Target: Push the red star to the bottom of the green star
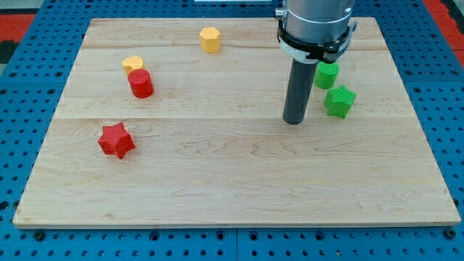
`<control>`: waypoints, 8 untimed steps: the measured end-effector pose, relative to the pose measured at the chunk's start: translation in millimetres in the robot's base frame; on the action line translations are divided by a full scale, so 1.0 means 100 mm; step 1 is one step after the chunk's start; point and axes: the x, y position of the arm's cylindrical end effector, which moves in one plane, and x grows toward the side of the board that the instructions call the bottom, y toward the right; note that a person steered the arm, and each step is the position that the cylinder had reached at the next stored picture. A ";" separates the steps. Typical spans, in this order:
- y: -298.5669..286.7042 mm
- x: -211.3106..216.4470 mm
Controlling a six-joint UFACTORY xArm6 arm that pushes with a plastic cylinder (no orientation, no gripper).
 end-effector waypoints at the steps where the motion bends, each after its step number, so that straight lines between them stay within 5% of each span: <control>1: -0.04 0.00; 4: -0.99 -0.06; 8: -0.99 -0.09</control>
